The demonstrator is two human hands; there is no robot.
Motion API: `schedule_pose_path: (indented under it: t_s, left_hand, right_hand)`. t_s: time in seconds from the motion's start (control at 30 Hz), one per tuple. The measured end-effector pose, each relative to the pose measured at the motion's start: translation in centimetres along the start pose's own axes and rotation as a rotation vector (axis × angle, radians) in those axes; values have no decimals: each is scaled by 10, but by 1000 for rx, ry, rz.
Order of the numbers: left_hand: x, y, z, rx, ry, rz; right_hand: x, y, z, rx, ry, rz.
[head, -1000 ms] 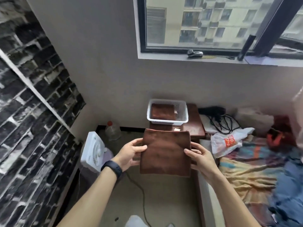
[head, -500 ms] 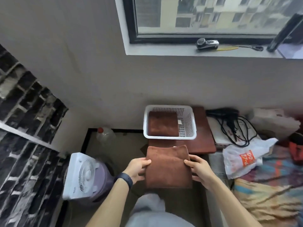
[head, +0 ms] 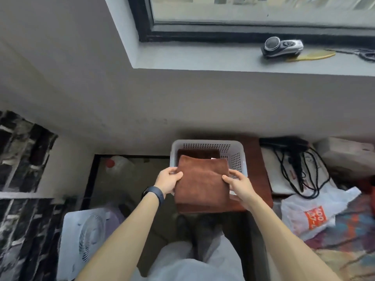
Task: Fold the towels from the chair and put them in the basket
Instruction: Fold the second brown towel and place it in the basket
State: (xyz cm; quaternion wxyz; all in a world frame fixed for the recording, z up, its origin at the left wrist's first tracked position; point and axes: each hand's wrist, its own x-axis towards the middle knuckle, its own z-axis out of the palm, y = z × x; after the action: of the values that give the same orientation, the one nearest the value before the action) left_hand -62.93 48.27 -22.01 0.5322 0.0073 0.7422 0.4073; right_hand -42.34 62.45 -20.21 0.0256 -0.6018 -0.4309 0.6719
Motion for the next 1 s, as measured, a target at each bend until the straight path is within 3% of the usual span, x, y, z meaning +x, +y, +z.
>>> schedule_pose_path:
  t_s: [0.2,0.37,0.57,0.73,0.87,0.93,1.0]
  left_hand:
    - [33,15,11,337,140,61]
    - [53,17,18,465,177,51]
    - [58,14,27,895,247,106]
    - [53,9,21,833,301,177]
    - [56,12,17,976,282,187]
    - [56,12,18,1056,295,243]
    - [52,9,17,1175,352,415]
  right_hand:
    - [55,-18,5,-43,-18,32]
    - [86,-17,10,-88,-30,36]
    - [105,-5,12,-150,-3,14]
    - [104,-3,17,-177,64,-50]
    - [102,2,18,-196,92,-73]
    - [99,2,19,-199,121,-105]
    - [93,5,20,-298,206,-182]
